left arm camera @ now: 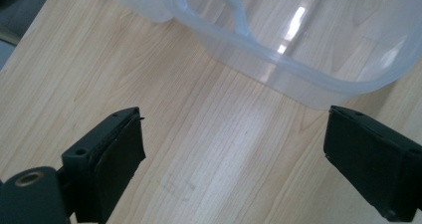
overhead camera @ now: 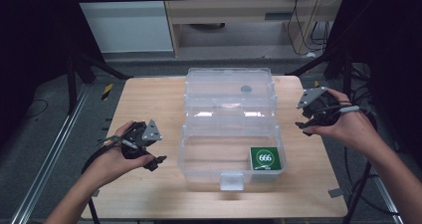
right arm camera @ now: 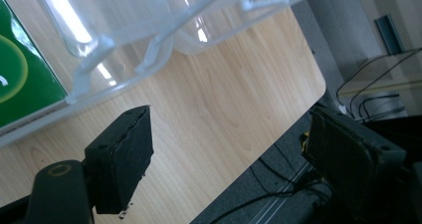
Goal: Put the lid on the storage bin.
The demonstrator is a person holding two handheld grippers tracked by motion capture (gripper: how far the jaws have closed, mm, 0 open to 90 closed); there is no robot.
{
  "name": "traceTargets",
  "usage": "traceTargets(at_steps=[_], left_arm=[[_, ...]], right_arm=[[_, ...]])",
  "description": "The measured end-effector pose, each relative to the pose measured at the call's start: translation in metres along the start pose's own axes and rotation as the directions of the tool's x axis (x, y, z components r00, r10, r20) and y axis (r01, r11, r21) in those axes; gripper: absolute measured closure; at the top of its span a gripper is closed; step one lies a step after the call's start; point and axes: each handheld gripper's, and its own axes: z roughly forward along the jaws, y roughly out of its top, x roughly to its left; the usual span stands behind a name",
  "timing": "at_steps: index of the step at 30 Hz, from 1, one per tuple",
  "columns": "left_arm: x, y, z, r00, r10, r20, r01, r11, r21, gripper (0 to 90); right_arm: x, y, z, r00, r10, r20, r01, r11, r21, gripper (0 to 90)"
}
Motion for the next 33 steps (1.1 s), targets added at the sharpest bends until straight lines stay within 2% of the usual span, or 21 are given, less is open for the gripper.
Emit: traceTargets(at_steps=[3,5,6,7,9,10,11,14,17,25,33], left_arm=[[-0.005,0.006,-0.003,0.9998,0.011,0.019,-0.011,0.9998,-0.016,6.5],[-0.007,0.009,-0.004,0.9996,0.019,0.020,-0.018,0.9996,-0.020,6.0],[-0.013,0.015,-0.006,0.9988,0.042,0.025,-0.041,0.9989,-0.021,6.6],[-0.013,0.015,-0.006,0.9988,0.042,0.025,-0.041,0.9989,-0.021,6.8],[-0.018,0.021,-0.007,0.9976,0.061,0.033,-0.060,0.9978,-0.029,7.1],[-0.020,0.023,-0.008,0.9963,0.080,0.032,-0.079,0.9965,-0.027,7.1],[-0.022,0.027,-0.008,0.9951,0.092,0.036,-0.091,0.9955,-0.028,7.4],[-0.028,0.039,-0.011,0.9911,0.129,0.033,-0.127,0.9909,-0.045,8.5],[-0.030,0.046,-0.013,0.9893,0.141,0.037,-0.138,0.9885,-0.061,9.6],[-0.035,0.060,-0.006,0.9824,0.177,0.060,-0.174,0.9833,-0.054,12.0],[-0.047,0.078,0.003,0.9669,0.232,0.106,-0.227,0.9722,-0.056,15.0]], right_arm=[[-0.003,0.011,-0.007,0.9990,-0.045,-0.005,0.044,0.999,-0.010,20.1],[-0.003,0.014,-0.010,0.9985,-0.055,-0.007,0.055,0.998,-0.017,21.3],[-0.004,0.023,-0.016,0.9976,-0.069,-0.007,0.069,0.997,-0.026,22.5],[-0.004,0.023,-0.016,0.9976,-0.069,-0.007,0.069,0.997,-0.026,22.5],[-0.006,0.034,-0.021,0.9951,-0.099,-0.001,0.099,0.994,-0.039,26.4],[-0.006,0.034,-0.021,0.9951,-0.099,-0.001,0.099,0.994,-0.039,26.4],[-0.006,0.042,-0.023,0.9932,-0.116,-0.003,0.116,0.992,-0.044,28.6],[-0.005,0.053,-0.025,0.9903,-0.139,-0.003,0.139,0.989,-0.054,31.4],[-0.004,0.063,-0.025,0.9867,-0.162,-0.005,0.162,0.985,-0.051,32.8],[-0.002,0.081,-0.023,0.9754,-0.220,-0.008,0.220,0.975,-0.045,34.7],[-0.003,0.096,-0.020,0.9703,-0.242,-0.015,0.240,0.968,-0.076,44.0]])
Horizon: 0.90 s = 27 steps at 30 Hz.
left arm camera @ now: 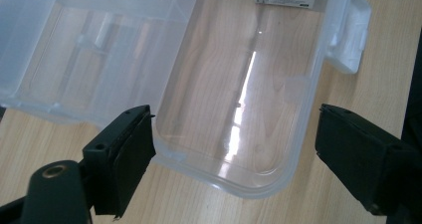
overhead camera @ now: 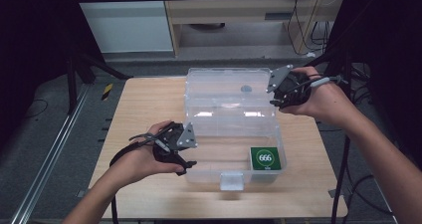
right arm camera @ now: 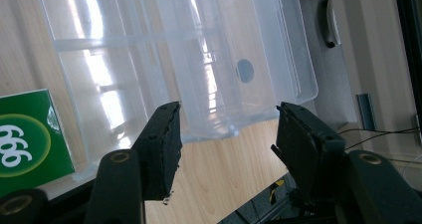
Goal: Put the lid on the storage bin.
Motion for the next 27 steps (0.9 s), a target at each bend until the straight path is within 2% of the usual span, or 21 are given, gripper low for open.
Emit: traceTargets(at_steps=[8,11,16,17,23,27], left_arm=[[-0.007,0.011,0.013,0.9980,0.049,0.040,-0.051,0.9981,0.034,15.9],[-0.007,0.015,0.019,0.9965,0.064,0.055,-0.067,0.9966,0.050,16.8],[-0.010,0.019,0.026,0.9946,0.076,0.070,-0.081,0.9946,0.065,17.8],[-0.011,0.020,0.029,0.9931,0.086,0.080,-0.092,0.9924,0.082,18.0],[-0.017,0.022,0.040,0.9887,0.110,0.102,-0.121,0.9866,0.109,19.4],[-0.016,0.019,0.046,0.9880,0.104,0.114,-0.117,0.9864,0.115,19.9]], right_arm=[[0.005,0.009,0.012,0.9986,-0.035,-0.039,0.035,0.999,-0.001,47.6],[0.009,0.012,0.025,0.9966,-0.062,-0.054,0.062,0.998,0.000,49.8],[0.011,0.012,0.036,0.9954,-0.066,-0.069,0.066,0.998,0.005,51.6],[0.011,0.013,0.041,0.9945,-0.068,-0.080,0.069,0.998,0.007,53.0],[0.009,0.015,0.053,0.9922,-0.072,-0.102,0.074,0.997,0.013,57.4],[0.008,0.017,0.057,0.9909,-0.076,-0.111,0.078,0.997,0.015,58.6]])
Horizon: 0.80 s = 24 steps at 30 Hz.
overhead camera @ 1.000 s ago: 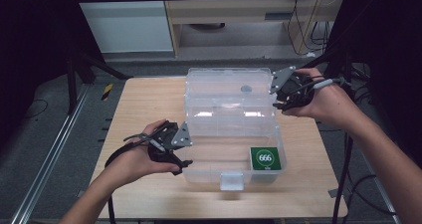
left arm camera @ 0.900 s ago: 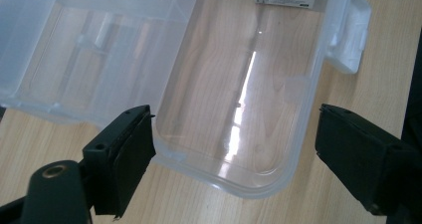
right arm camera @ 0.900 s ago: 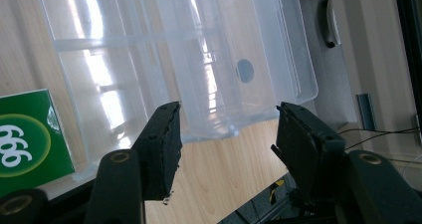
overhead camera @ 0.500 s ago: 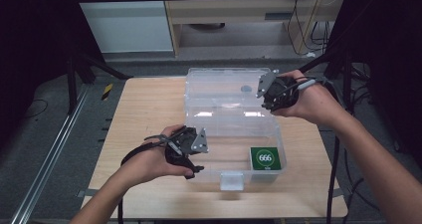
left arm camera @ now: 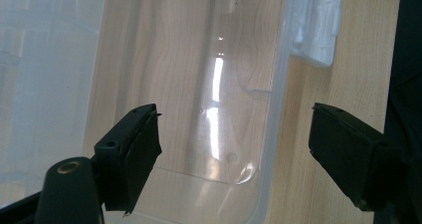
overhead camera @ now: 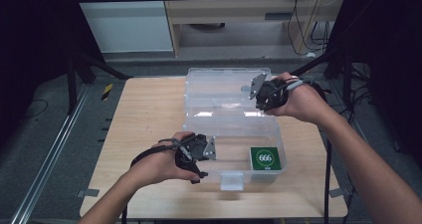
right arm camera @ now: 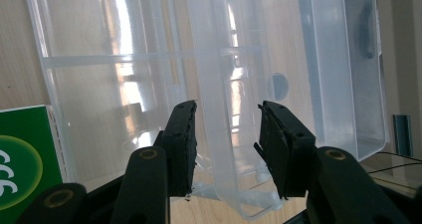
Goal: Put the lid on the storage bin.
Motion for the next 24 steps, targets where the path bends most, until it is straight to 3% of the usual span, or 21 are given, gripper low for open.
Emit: traceTargets(at_steps=[12,22,24], left_arm=[[-0.003,-0.009,0.013,0.9998,-0.002,0.019,0.002,1.0000,-0.003,23.5],[-0.008,-0.015,0.025,0.9991,-0.011,0.040,0.011,0.9999,-0.007,31.9],[-0.009,-0.016,0.027,0.9986,-0.013,0.052,0.013,0.9999,-0.004,37.1]], right_arm=[[0.005,0.010,0.014,0.9989,-0.038,-0.028,0.039,0.999,0.017,63.8],[0.007,0.012,0.021,0.9977,-0.054,-0.039,0.056,0.998,0.031,67.9],[0.007,0.012,0.021,0.9979,-0.053,-0.038,0.054,0.998,0.028,68.7]])
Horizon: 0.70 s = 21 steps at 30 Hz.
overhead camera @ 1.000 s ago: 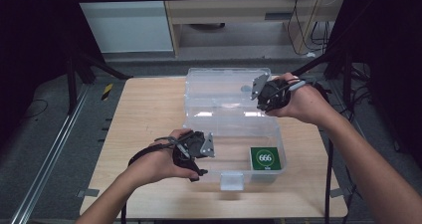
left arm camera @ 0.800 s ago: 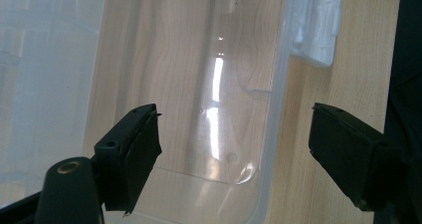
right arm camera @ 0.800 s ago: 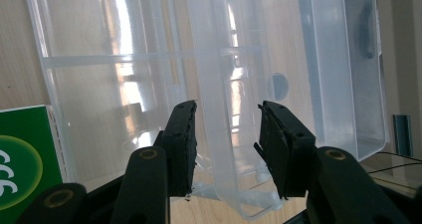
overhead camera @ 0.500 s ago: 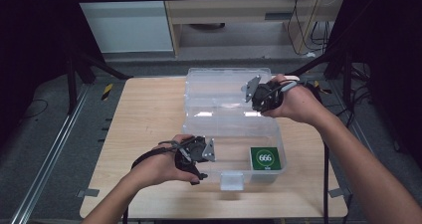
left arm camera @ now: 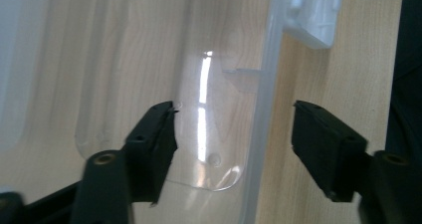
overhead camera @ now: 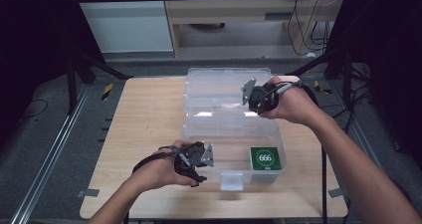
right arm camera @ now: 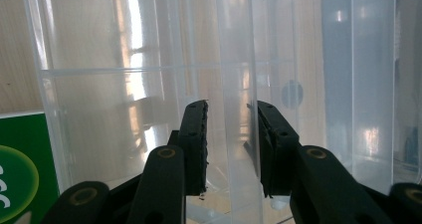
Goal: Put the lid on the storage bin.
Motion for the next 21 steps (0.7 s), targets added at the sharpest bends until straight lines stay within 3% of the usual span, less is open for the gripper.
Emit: traceTargets(at_steps=[10,15,17,21], left_arm=[[-0.0042,0.0033,0.0076,0.9987,0.044,0.026,-0.045,0.9980,0.044,53.9],[-0.0050,0.0035,0.0095,0.9985,0.045,0.031,-0.047,0.9977,0.048,63.5],[-0.0042,0.0034,0.0100,0.9987,0.039,0.034,-0.040,0.9981,0.047,71.6],[-0.0021,0.0032,0.0095,0.9991,0.019,0.039,-0.020,0.9988,0.045,78.4]], right_arm=[[-0.0012,-0.0011,0.0004,1.0000,0.002,0.007,-0.002,1.000,-0.012,72.7],[-0.0016,-0.0011,0.0002,0.9999,0.000,0.010,0.000,1.000,-0.010,74.2],[-0.0019,-0.0013,0.0002,0.9999,-0.001,0.012,0.001,1.000,-0.013,75.5],[-0.0022,-0.0008,0.0003,0.9999,-0.003,0.013,0.003,1.000,-0.013,76.8]])
